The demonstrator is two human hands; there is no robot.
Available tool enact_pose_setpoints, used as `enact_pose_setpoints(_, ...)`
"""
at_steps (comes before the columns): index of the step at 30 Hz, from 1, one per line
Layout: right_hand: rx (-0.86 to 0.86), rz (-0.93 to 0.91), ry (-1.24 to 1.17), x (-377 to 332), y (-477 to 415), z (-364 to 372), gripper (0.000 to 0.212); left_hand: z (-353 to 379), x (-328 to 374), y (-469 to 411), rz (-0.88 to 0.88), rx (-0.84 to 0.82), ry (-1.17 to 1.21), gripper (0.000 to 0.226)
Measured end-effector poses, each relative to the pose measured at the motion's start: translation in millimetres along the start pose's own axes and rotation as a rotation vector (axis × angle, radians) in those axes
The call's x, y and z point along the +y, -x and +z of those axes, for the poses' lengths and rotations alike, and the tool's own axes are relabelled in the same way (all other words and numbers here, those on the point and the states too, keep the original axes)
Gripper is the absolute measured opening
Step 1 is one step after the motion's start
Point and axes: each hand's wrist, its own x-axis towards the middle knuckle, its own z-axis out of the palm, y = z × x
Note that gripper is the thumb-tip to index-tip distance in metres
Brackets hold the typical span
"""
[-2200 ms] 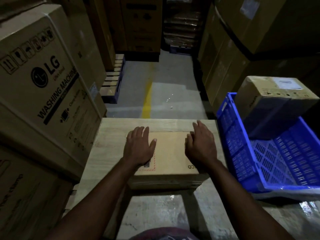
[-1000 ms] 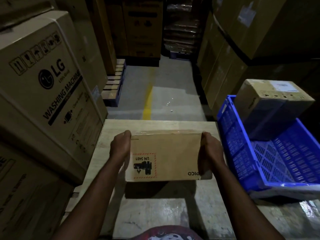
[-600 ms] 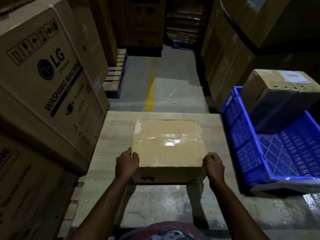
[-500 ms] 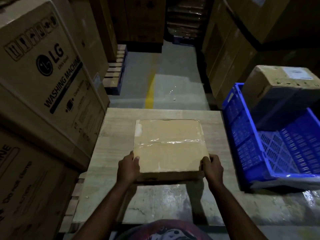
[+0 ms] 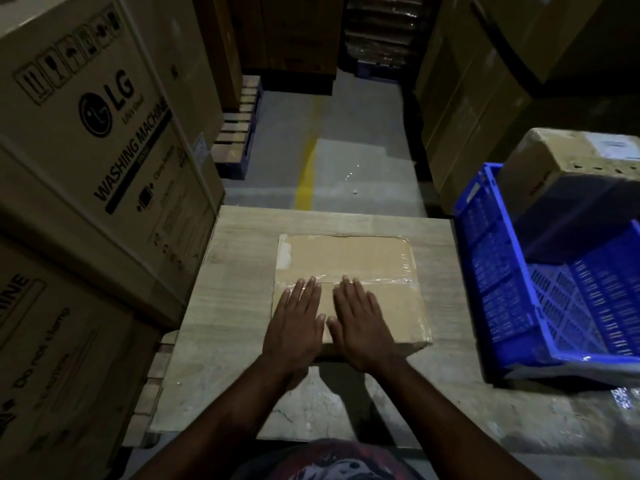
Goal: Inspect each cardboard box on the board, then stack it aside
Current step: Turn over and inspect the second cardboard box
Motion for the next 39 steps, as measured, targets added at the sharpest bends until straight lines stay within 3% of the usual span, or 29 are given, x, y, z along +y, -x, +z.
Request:
enact_pose_setpoints(10,-0.081,-0.021,0.018,-5.2,-1.7,1.6,0.093,-7.6,-4.9,-2.1,0.051,-0.048,-0.019,0.061)
enact_pose_setpoints(15,-0.027,0.009,-0.090,8.8,-2.3,-5.3,0.076,-16.6,-8.1,-10.2,0.086,0.002,0.037,0.058)
enact_pose_setpoints(19,0.070,0.173,-0.063,31.1,5.3,-7.6,0.076,-17.0,4.7,-10.4,0.193,0.050,0.047,0.059)
enact_pose_setpoints(23,0.056,0.237,-0.013,47.0,12.0,-7.9,0.077,-0.5,18.3,-10.5,0.234,0.020,0.076,0.065)
enact_pose_setpoints(29,0.148,0.207,0.039,48.1,11.1,-6.6,0.063,-3.0,21.2,-10.9,0.214,0.014,0.095,0.065)
enact_pose_setpoints(34,0.255,0.144,0.091,65.8,-14.4,-41.6,0.024,-25.6,28.4,-35.7,0.136,0.103,0.123,0.052)
enact_pose_setpoints(37,0.290,0.169,0.069,77.5,-32.1,-50.3,0.039,-28.9,14.9,-59.1,0.057,0.106,0.079,0.061)
enact_pose_setpoints(39,0.156,0.186,0.052,85.3,-39.6,-46.6,0.061,-23.3,-0.5,-66.9,-0.002,0.065,0.020,0.067)
